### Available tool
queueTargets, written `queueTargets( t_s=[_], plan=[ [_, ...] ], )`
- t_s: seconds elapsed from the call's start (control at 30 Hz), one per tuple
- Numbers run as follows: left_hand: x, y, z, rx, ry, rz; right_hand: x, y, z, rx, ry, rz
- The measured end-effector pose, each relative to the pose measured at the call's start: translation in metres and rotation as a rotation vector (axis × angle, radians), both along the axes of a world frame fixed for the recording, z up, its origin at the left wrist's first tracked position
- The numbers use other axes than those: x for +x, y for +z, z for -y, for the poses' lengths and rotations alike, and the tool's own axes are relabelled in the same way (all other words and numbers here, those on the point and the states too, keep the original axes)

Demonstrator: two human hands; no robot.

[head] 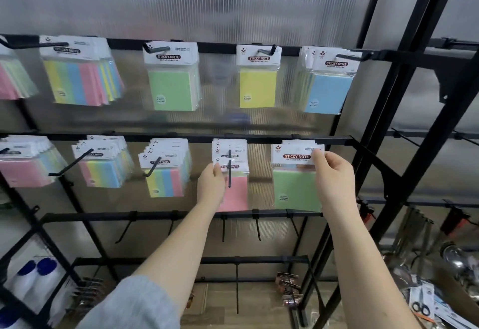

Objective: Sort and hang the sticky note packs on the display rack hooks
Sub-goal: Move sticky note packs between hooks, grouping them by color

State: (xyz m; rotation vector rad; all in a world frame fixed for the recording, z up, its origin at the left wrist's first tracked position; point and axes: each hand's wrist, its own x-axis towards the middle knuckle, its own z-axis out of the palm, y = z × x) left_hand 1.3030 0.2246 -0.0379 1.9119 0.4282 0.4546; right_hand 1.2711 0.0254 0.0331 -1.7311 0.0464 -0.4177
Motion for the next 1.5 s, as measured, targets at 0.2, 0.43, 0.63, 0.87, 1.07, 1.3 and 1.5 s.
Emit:
queueTargets(
  t_s=[0.2, 0.43, 0.63, 0.87, 1.07, 1.3, 1.5],
  plan=[
    [-0.026, 0.002, -0.013, 0.133, -0.082, 0.030, -0.011, 0.000, -0.021, -0.004, -0.122, 0.133],
    [-0.057, 0.012, -0.034, 0.360, -0.300, -0.008, -0.042, 0.001, -0.045, -0.015, -0.331, 0.287],
    [-0.068, 0.029, -0.049, 0.354, -0.292, 0.043, -0.051, 0.004, -0.055, 0.029, -0.401, 0.349],
    [-0.083, 0.053, -0.069, 0.324, -0.068, 0.107, -0.047, 0.016, -0.058, 0.111, -0.300, 0.366],
    [-0.096, 0.065, -0.090, 0.351, 0.141, 0.114, -0.038, 0.018, -0.062, 0.207, -0.167, 0.356],
    [-0.115, 0.078, -0.116, 0.362, 0.259, 0.124, -0.027, 0.029, -0.095, 0.314, 0.022, 0.340],
    [-0.117, 0.087, -0.150, 0.401, 0.339, 0.179, -0.023, 0.046, -0.130, 0.365, 0.113, 0.376]
  ],
)
